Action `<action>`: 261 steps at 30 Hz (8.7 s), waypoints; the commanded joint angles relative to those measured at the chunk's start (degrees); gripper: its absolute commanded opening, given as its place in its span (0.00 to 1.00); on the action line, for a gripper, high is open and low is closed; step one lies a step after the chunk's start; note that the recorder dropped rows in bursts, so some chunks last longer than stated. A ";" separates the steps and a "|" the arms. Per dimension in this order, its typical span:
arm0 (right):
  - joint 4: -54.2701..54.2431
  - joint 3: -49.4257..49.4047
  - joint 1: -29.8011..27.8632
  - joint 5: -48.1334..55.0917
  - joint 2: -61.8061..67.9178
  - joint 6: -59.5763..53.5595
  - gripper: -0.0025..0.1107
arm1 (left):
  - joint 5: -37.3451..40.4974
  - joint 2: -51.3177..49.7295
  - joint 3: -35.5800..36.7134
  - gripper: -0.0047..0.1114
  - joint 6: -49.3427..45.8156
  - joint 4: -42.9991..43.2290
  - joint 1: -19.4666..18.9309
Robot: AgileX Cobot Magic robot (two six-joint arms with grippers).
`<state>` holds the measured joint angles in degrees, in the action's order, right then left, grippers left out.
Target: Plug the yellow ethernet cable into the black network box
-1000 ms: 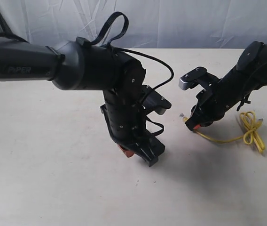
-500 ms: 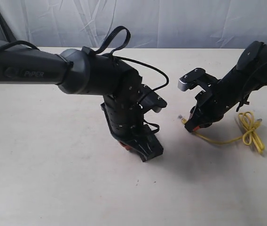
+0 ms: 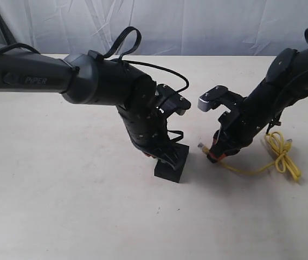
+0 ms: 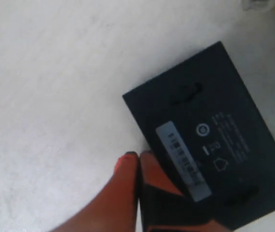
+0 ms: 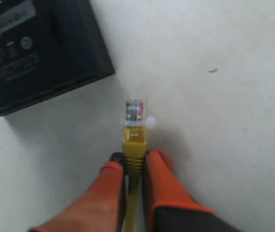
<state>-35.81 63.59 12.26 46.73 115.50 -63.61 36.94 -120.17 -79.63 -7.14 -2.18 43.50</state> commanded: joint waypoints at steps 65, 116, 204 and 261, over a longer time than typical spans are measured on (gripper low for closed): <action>16.68 2.84 12.47 4.12 -0.58 12.37 0.01 | 8.85 -4.64 0.20 0.04 -70.23 -44.48 -15.40; 23.39 5.84 15.23 4.15 1.31 15.01 0.01 | 10.71 -6.42 0.20 0.04 -79.36 -45.40 -15.30; 18.98 7.69 15.23 -1.73 1.31 -3.10 0.01 | 10.85 -2.87 0.20 0.04 -69.00 -34.63 -17.73; 32.44 7.57 5.25 1.05 -15.12 32.57 0.03 | 17.86 29.54 6.85 0.04 -6.53 9.36 -27.98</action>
<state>-5.40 71.32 21.45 44.40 103.00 -35.94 55.24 -93.61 -74.44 -16.59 5.61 15.56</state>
